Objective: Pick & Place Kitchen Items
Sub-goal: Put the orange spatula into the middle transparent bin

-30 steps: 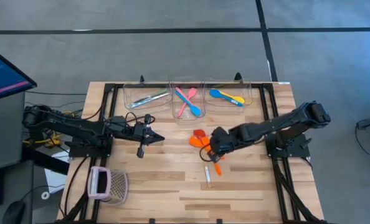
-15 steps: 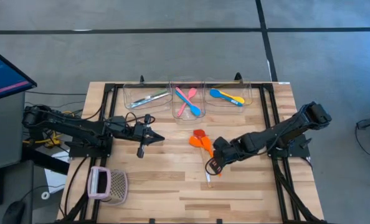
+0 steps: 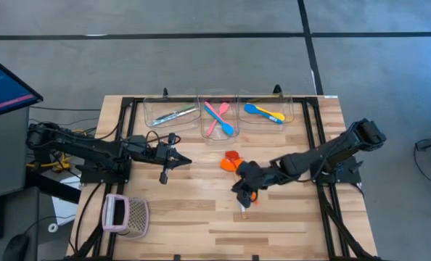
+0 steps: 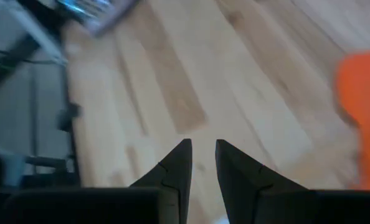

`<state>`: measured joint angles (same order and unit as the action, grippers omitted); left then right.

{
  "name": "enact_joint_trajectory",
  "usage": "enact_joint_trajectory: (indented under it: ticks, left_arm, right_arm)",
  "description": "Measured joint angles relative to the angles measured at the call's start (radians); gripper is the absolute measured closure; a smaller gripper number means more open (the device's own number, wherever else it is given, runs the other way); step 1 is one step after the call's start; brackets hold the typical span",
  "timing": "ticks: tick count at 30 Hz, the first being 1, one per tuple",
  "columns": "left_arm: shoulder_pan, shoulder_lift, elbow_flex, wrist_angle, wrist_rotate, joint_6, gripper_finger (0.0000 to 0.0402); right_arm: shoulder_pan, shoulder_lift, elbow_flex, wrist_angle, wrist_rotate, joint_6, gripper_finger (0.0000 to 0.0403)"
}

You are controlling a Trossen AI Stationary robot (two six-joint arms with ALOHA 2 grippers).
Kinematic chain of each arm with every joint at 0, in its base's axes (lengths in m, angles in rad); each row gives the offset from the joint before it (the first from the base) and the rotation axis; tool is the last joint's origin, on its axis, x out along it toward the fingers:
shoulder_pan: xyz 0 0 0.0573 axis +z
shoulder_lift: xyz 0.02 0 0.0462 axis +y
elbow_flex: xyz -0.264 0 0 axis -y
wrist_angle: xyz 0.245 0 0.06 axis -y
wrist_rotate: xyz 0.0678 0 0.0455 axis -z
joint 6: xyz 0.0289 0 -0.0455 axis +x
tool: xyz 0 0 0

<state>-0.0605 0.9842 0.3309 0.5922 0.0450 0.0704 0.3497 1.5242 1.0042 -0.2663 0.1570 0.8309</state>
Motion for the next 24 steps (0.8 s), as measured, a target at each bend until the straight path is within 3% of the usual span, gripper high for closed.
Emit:
enact_joint_trajectory:
  ticks: [7, 12, 20, 24]
  left_arm:
    - [0.0, 0.0, 0.0, 0.0, 0.0, -0.011, 0.04]
    - [0.0, 0.0, 0.0, 0.0, 0.003, -0.077, 0.04]
    - [0.0, 0.0, 0.0, 0.0, 0.003, -0.129, 0.04]
    - [0.0, 0.0, 0.0, 0.0, 0.003, -0.131, 0.04]
  right_arm:
    - [-0.007, 0.0, 0.0, 0.179, 0.002, -0.092, 0.0335]
    - [-0.008, 0.001, 0.0, 0.187, -0.002, 0.171, 0.0341]
    - [0.011, 0.002, 0.0, 0.074, 0.024, 0.314, 0.0395]
    - [0.015, 0.002, 0.014, 0.002, 0.029, 0.359, 0.0395]
